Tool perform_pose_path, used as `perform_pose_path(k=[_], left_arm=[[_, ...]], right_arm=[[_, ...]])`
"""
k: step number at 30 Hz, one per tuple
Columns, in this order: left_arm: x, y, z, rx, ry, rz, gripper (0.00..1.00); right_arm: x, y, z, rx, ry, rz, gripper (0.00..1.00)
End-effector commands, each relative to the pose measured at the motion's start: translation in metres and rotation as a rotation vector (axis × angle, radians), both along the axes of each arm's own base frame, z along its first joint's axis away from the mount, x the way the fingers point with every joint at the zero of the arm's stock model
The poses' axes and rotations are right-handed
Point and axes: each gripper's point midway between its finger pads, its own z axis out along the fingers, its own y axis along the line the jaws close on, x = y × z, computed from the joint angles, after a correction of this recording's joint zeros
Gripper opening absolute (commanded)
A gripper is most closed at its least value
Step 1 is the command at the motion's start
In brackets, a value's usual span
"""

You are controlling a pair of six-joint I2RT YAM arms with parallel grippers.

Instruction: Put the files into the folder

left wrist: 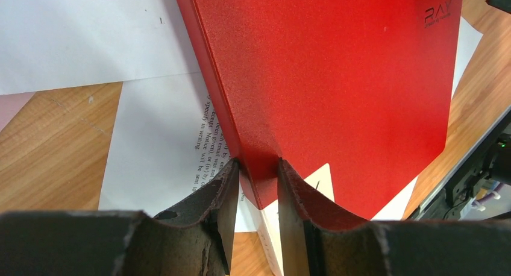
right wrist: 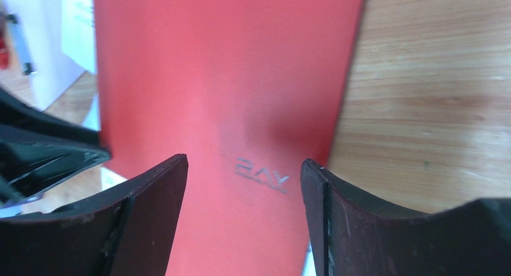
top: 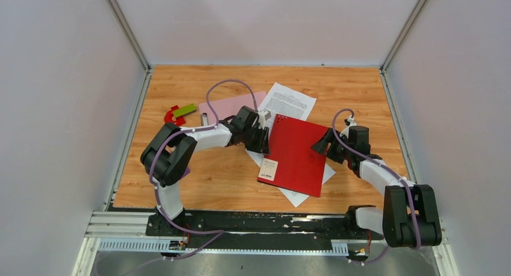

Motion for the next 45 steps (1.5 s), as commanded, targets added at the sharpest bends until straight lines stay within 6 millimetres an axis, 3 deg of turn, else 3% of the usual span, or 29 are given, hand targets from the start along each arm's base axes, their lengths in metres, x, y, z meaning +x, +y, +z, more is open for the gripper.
perform_pose_path(k=[1,6,11,16,21,32,39,45], left_arm=[[-0.006,-0.005,0.002,-0.044,0.018,0.004,0.37],[-0.007,-0.007,0.004,-0.061,0.025,0.009,0.42],[-0.003,-0.001,0.007,-0.034,0.003,0.043,0.37],[0.013,0.017,0.011,0.097,-0.057,0.095,0.41],[0.02,0.014,0.012,0.108,-0.068,0.082,0.36],[0.006,0.017,-0.018,0.119,0.0,0.072,0.22],[0.002,0.012,-0.018,0.089,0.015,0.053,0.17],[-0.002,0.006,-0.014,0.043,0.031,0.045,0.21]], right_arm=[[0.011,0.022,0.038,0.168,-0.127,0.064,0.69],[0.008,0.03,0.049,0.235,-0.152,0.115,0.65],[0.007,0.002,0.044,0.079,-0.122,0.002,0.65],[0.002,-0.015,0.029,-0.02,-0.033,-0.054,0.66],[0.002,-0.022,0.018,-0.064,0.006,-0.062,0.67],[0.001,-0.015,-0.017,-0.026,0.068,-0.042,0.66],[0.008,0.013,0.004,0.118,-0.012,0.059,0.64],[0.013,0.03,0.031,0.312,-0.067,0.105,0.62]])
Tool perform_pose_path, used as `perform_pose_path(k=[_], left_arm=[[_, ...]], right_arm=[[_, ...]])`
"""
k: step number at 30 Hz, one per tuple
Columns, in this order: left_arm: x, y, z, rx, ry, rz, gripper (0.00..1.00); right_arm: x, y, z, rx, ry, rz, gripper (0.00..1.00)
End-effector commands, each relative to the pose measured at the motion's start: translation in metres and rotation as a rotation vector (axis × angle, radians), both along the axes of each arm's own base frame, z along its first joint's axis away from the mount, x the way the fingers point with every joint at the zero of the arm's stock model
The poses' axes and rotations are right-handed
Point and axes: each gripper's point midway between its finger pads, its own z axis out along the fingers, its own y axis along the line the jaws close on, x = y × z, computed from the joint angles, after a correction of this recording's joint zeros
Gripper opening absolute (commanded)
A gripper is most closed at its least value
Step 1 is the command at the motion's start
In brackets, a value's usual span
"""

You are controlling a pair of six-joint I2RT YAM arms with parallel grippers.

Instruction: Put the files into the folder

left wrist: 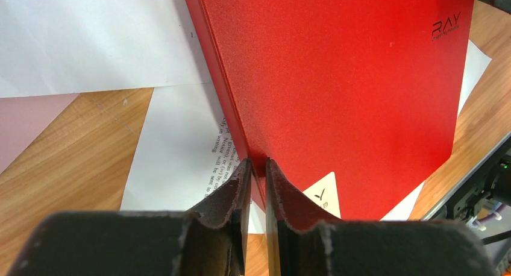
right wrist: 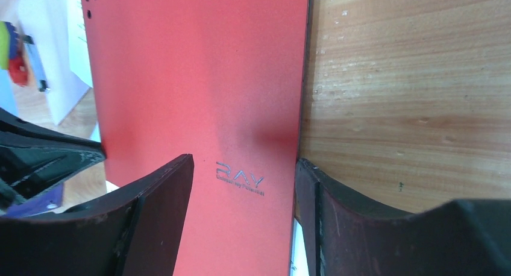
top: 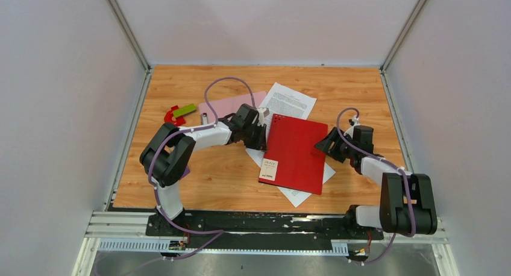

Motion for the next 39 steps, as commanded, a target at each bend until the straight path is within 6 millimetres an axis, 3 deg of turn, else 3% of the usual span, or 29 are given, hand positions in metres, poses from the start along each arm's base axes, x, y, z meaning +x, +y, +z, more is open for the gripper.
perform_pose_path(k=[1,7,15,18,20,22,29,35,39], left_arm=[[-0.013,0.002,-0.017,0.014,0.048,-0.017,0.23],[-0.013,0.003,-0.018,0.02,0.046,-0.018,0.27],[-0.007,0.0,-0.006,0.004,0.021,-0.008,0.33],[-0.006,-0.001,-0.004,0.003,0.021,-0.008,0.33],[-0.006,-0.003,-0.002,0.0,0.02,-0.01,0.34],[-0.005,-0.004,0.001,-0.007,0.019,-0.015,0.34],[-0.006,-0.011,0.012,-0.044,0.018,-0.035,0.38],[-0.006,-0.019,0.02,-0.088,0.017,-0.055,0.44],[-0.006,-0.022,0.025,-0.108,0.007,-0.065,0.48]], right_arm=[[0.002,0.038,0.039,0.261,-0.08,0.122,0.62],[0.0,0.044,0.063,0.313,-0.131,0.15,0.62],[-0.004,0.039,0.08,0.233,-0.154,0.173,0.58],[-0.005,0.036,0.083,0.195,-0.158,0.178,0.49],[-0.005,0.038,0.091,0.193,-0.185,0.202,0.37],[-0.007,0.045,0.103,0.228,-0.218,0.253,0.35],[-0.014,0.059,0.131,0.316,-0.289,0.361,0.5],[-0.017,0.067,0.146,0.381,-0.314,0.412,0.5],[-0.014,0.064,0.143,0.355,-0.286,0.393,0.5]])
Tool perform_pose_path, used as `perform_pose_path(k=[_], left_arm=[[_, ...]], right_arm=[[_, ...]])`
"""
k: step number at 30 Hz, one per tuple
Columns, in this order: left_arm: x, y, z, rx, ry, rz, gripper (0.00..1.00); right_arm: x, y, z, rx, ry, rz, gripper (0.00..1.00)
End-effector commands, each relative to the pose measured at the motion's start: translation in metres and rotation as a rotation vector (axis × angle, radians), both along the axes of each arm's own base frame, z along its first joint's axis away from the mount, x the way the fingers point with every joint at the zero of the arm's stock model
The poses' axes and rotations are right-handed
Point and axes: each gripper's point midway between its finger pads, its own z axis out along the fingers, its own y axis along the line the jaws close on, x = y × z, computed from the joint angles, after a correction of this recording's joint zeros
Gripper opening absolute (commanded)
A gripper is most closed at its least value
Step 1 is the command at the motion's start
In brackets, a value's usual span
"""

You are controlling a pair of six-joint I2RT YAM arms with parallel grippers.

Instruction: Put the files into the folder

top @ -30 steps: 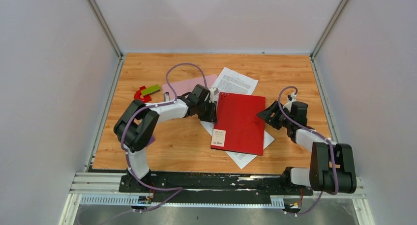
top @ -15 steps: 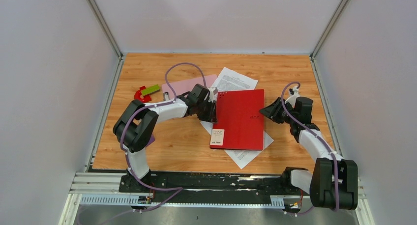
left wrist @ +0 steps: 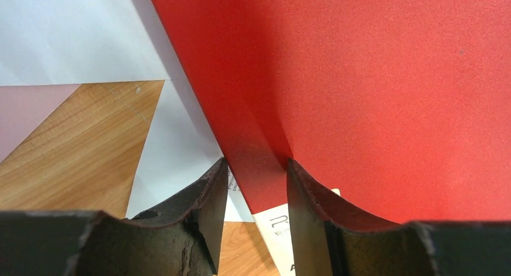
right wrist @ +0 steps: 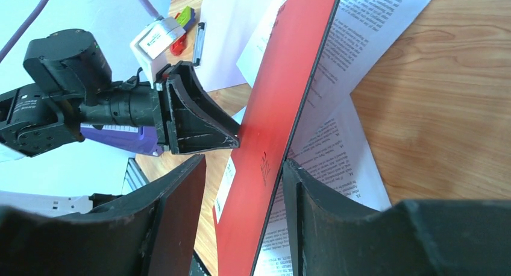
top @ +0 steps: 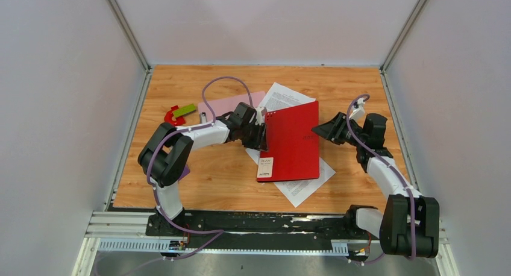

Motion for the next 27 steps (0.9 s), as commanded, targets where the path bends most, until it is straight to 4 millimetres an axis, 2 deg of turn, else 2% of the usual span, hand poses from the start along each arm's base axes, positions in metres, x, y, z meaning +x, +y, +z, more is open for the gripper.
perform_pose_path(k=[1,7,14,17,21,25,27], left_arm=[[-0.005,-0.029,0.023,-0.108,-0.026,-0.076,0.49],[-0.004,-0.036,0.036,-0.148,-0.041,-0.11,0.59],[-0.002,-0.043,0.053,-0.187,-0.062,-0.12,0.63],[-0.001,-0.047,0.061,-0.212,-0.064,-0.124,0.65],[0.0,-0.049,0.075,-0.233,-0.077,-0.131,0.67],[0.002,-0.052,0.094,-0.258,-0.096,-0.138,0.68],[0.003,-0.053,0.102,-0.269,-0.106,-0.136,0.68]], right_arm=[[-0.022,0.026,0.022,0.068,0.013,0.172,0.5],[-0.024,0.03,0.034,0.108,-0.007,0.197,0.49],[-0.025,0.039,0.059,0.151,-0.052,0.226,0.49],[-0.03,0.052,0.067,0.181,-0.066,0.269,0.46],[-0.03,0.058,0.078,0.205,-0.1,0.284,0.43],[-0.029,0.062,0.091,0.216,-0.15,0.295,0.57],[-0.028,0.064,0.095,0.215,-0.161,0.3,0.57]])
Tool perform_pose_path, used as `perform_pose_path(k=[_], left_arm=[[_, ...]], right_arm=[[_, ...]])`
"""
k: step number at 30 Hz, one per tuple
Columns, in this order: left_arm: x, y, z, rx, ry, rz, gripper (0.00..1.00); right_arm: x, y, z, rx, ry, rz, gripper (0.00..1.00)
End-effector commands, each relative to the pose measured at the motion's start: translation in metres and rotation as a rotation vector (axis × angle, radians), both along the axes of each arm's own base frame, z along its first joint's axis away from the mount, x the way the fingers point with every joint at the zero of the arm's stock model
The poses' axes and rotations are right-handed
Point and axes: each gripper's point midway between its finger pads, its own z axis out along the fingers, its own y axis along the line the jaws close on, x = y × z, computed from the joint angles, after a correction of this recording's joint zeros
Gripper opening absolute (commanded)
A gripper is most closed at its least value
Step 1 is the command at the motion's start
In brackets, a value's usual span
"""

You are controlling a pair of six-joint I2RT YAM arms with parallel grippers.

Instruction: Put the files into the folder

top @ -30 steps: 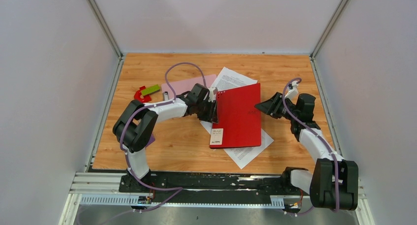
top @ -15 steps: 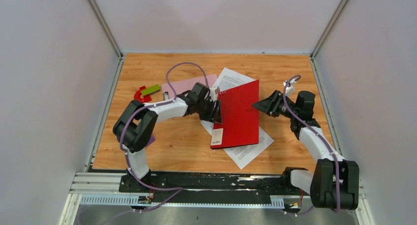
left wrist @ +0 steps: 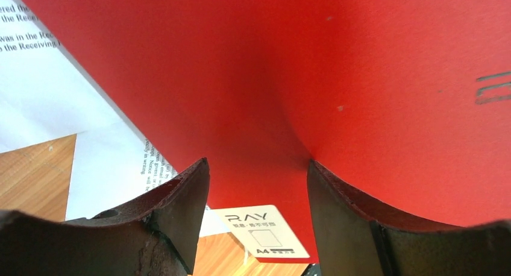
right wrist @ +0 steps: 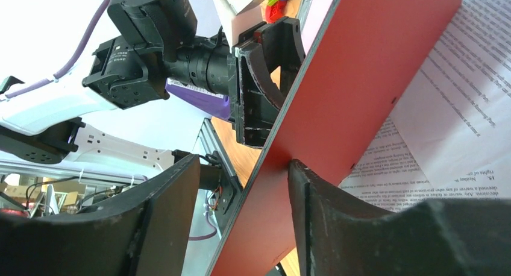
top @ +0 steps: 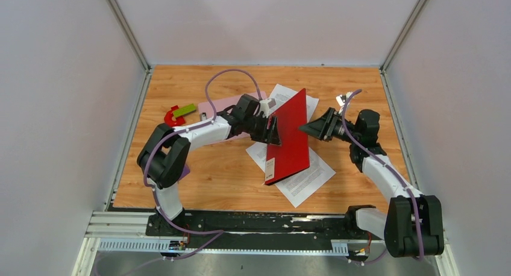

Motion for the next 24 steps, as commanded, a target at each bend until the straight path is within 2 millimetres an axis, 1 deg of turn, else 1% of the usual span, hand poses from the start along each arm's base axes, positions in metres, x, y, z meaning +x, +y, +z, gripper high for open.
perform_pose_path(k=[1,3,6,10,14,20,24], left_arm=[[0.006,-0.016,0.059,-0.109,-0.088,-0.023,0.69],[0.008,-0.018,0.068,-0.128,-0.092,-0.021,0.69],[0.012,-0.022,0.088,-0.185,-0.088,-0.012,0.7],[0.017,-0.025,0.114,-0.258,-0.095,0.002,0.71],[0.025,-0.022,0.132,-0.268,-0.12,0.012,0.73],[0.032,-0.014,0.144,-0.271,-0.138,0.027,0.75],[0.032,-0.013,0.156,-0.285,-0.155,0.027,0.76]], right_arm=[[0.001,0.01,0.042,0.037,-0.145,0.046,0.54],[0.001,0.012,0.045,0.042,-0.15,0.053,0.48],[0.0,0.016,0.048,0.051,-0.154,0.066,0.42],[0.001,0.024,0.051,0.048,-0.162,0.078,0.39],[0.003,0.029,0.05,0.033,-0.157,0.082,0.35],[0.009,0.031,0.043,0.007,-0.138,0.057,0.27],[0.012,0.034,0.038,0.001,-0.12,0.062,0.26]])
